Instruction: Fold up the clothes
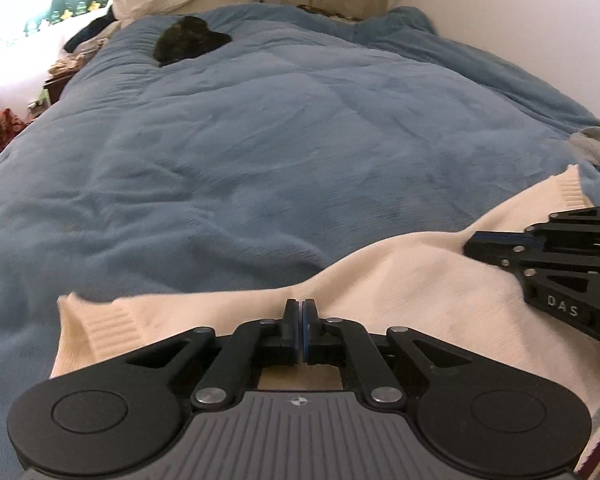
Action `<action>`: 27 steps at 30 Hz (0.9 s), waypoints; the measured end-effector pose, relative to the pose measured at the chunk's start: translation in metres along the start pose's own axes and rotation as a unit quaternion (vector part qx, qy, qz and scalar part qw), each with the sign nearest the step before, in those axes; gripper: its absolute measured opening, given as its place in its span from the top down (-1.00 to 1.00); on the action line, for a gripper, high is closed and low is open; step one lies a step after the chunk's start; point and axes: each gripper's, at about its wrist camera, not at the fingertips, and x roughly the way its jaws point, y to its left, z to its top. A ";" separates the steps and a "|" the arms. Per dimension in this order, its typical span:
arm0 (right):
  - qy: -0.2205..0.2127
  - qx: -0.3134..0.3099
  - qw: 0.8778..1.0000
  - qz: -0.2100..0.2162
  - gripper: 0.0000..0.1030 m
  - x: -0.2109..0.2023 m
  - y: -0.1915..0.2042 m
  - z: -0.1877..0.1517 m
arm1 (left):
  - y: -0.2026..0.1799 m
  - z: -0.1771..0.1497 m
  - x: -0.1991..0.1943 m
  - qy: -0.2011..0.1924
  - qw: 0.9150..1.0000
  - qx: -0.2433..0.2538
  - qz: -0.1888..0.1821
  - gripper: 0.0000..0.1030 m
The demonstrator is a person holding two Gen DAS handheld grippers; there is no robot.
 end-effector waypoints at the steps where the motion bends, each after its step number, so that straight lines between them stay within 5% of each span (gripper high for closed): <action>1: 0.002 -0.004 1.000 -0.003 0.98 -0.001 0.002 0.001 | -0.002 -0.002 0.002 -0.003 1.000 0.002 0.004 0.91; 5: 0.003 -0.014 1.000 -0.018 0.91 -0.012 0.011 0.015 | -0.009 0.004 -0.013 -0.026 0.999 0.014 0.019 0.92; 10: -0.024 -0.003 0.999 0.031 0.88 -0.026 0.022 0.037 | -0.021 0.023 -0.029 -0.056 0.998 0.023 -0.031 0.91; 13: -0.019 -0.007 0.999 0.043 0.92 -0.013 0.029 0.040 | -0.032 0.029 -0.014 -0.043 0.997 0.045 -0.043 1.00; 15: -0.001 0.009 0.999 0.045 0.85 0.002 0.026 0.038 | -0.023 0.027 0.002 -0.024 0.998 0.011 -0.057 0.93; 19: 0.012 0.034 0.999 0.022 0.90 0.016 0.016 0.029 | -0.006 0.024 0.015 -0.003 0.999 -0.041 -0.033 0.91; 27: 0.010 -0.009 0.998 -0.062 0.92 0.006 -0.009 0.018 | 0.018 0.015 0.008 0.009 0.999 -0.024 0.047 0.94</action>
